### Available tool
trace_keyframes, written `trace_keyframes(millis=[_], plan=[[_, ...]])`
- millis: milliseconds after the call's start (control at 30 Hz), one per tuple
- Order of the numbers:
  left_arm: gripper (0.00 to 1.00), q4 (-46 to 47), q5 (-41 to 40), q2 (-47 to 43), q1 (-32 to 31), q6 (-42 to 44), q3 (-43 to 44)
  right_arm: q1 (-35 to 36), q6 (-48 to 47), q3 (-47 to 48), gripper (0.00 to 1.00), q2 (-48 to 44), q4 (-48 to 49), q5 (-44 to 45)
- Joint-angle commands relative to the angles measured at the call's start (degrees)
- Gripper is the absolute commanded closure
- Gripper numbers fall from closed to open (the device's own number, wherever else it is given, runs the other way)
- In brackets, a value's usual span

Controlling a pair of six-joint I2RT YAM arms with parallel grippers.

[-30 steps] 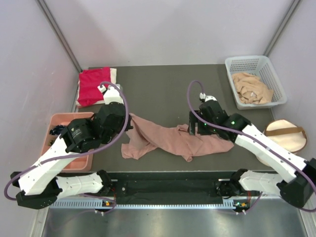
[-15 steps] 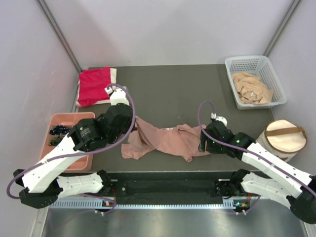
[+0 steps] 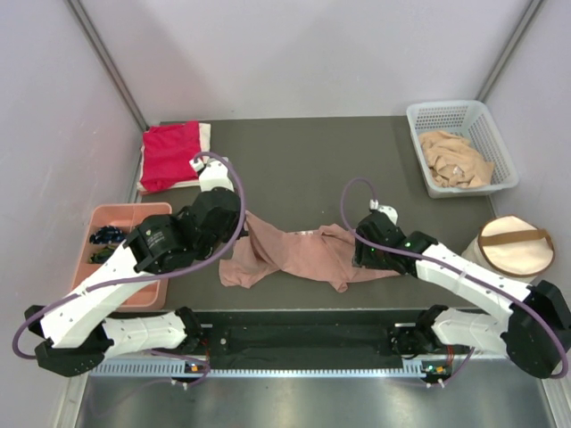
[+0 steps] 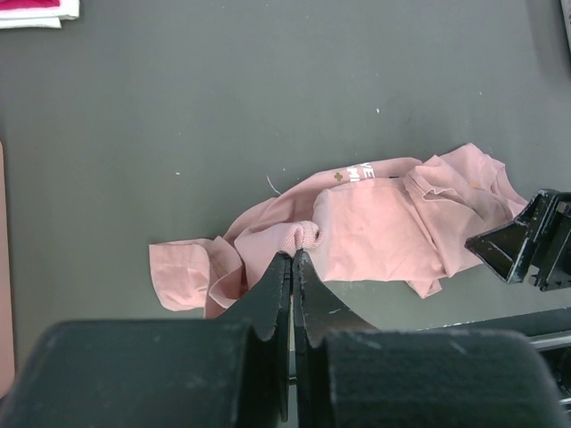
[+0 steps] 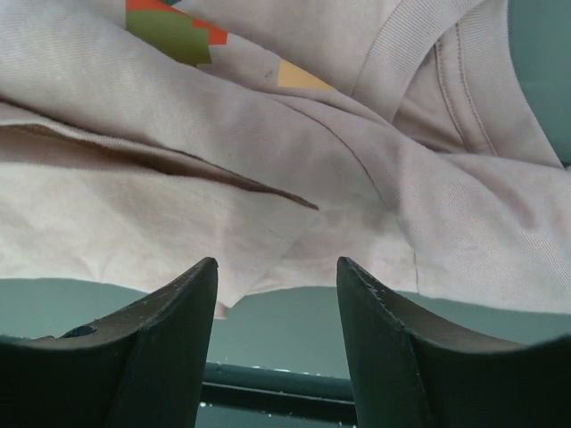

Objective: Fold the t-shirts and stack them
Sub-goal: Flatten out the tshirt

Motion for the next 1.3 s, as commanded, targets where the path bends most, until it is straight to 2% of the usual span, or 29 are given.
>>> trace_keyframes(millis=[0,367,567,667,700,767,900,1000,1267], plan=[[1.0,1.45,-1.16,-1.32,0.11,-0.91,-0.49,-1.29,-0.45,-0.49,0.45,1.57,4.49,0.25],[1.0,1.19,-1.42,-1.76,0.11,-1.44,-1.37,-3.4,-1.95,-1.11,0.52,4.91,7.74,-0.98],[1.0,0.4,-1.95,-2.46,0.11,-1.71,-1.64,-3.75,-2.12,-1.11,0.59,6.76,9.06,-2.29],[1.0,0.13,-2.21,-2.64,0.11,-1.97,-1.99,-3.58,-2.12,-1.19,0.74,7.2,9.58,-2.47],[1.0,0.13,-2.21,-2.73,0.11,-1.97,-2.08,-3.75,-2.21,-1.19,0.86,7.11,9.67,-2.47],[1.0,0.13,-2.21,-2.82,0.11,-2.06,-2.34,-3.66,-2.3,-1.11,1.0,7.11,9.59,-2.38],[1.0,0.4,-2.04,-2.91,0.11,-2.23,-2.87,-3.66,-3.0,0.47,1.0,4.93,7.4,-1.77],[1.0,0.4,-2.04,-2.91,0.11,-2.15,-3.04,-3.75,-3.79,3.98,1.0,1.76,2.3,-0.63],[1.0,0.22,-2.3,-3.08,0.11,-1.44,-2.78,-3.67,-6.08,21.63,1.0,-8.61,-18.68,2.27]])
